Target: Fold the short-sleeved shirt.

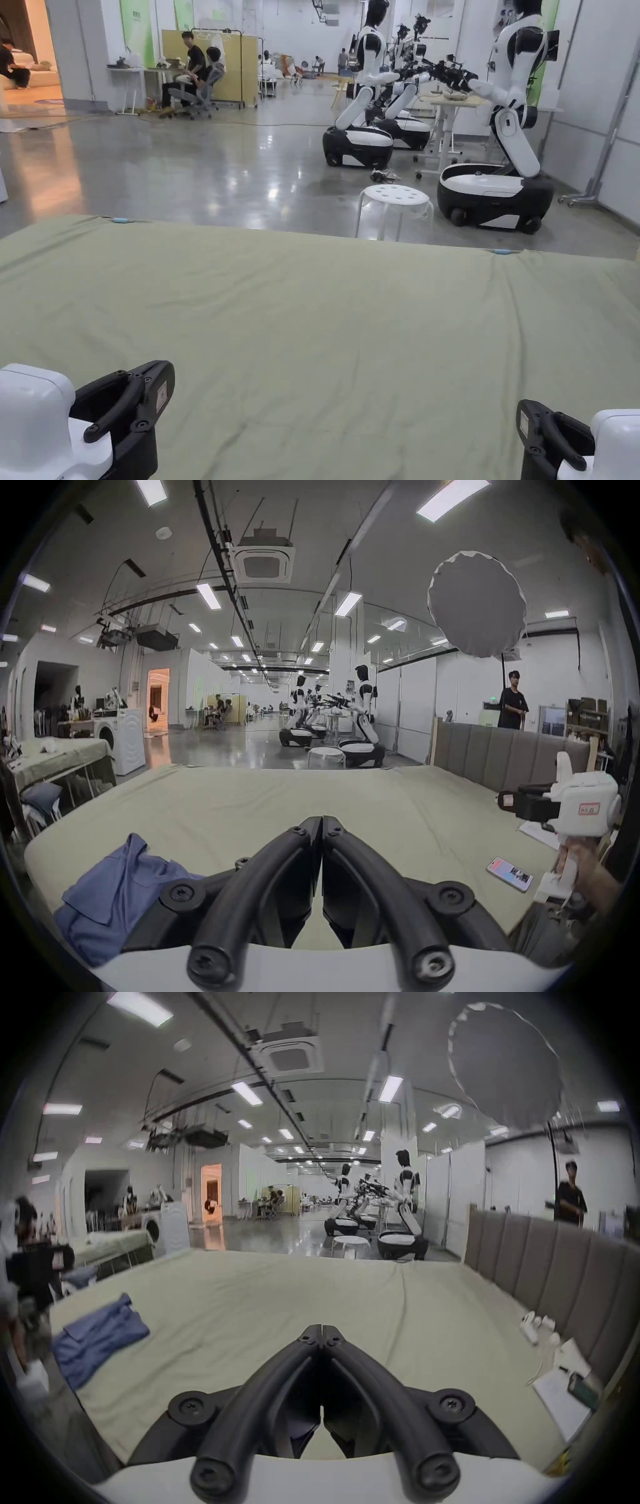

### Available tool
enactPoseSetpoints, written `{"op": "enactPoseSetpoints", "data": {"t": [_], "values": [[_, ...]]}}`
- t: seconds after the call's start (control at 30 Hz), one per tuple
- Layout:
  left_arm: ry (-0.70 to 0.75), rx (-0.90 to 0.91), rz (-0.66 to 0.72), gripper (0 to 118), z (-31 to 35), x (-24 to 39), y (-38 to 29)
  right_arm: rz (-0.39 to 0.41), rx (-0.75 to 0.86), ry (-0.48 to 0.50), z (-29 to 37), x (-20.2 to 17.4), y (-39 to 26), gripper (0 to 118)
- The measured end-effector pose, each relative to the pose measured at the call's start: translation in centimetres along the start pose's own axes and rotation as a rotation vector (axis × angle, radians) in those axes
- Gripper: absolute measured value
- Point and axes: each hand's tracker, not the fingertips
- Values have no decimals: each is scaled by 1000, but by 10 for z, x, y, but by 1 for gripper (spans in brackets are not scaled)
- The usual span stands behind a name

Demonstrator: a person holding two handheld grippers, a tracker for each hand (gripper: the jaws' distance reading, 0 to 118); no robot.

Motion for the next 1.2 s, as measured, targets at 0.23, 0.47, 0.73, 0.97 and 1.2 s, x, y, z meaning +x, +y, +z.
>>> {"op": "enactPoseSetpoints", "data": {"t": [0.23, 0.47, 0.73, 0.97, 1.2], "values": [[59, 26, 42, 3, 9, -8, 1, 27, 13, 26, -4, -22, 3, 0], [206, 30, 47, 3, 46, -32, 2, 13, 22, 152, -24, -64, 2, 0], [372, -31, -66, 3, 83, -53, -4, 33, 2, 328, -38, -108, 0, 0], [316, -161, -46, 46, 83, -106, -5, 60, -47, 382, -27, -121, -9, 0], [237, -336, 85, 58, 5, -201, -21, 41, -133, 345, -28, -111, -22, 0]]}}
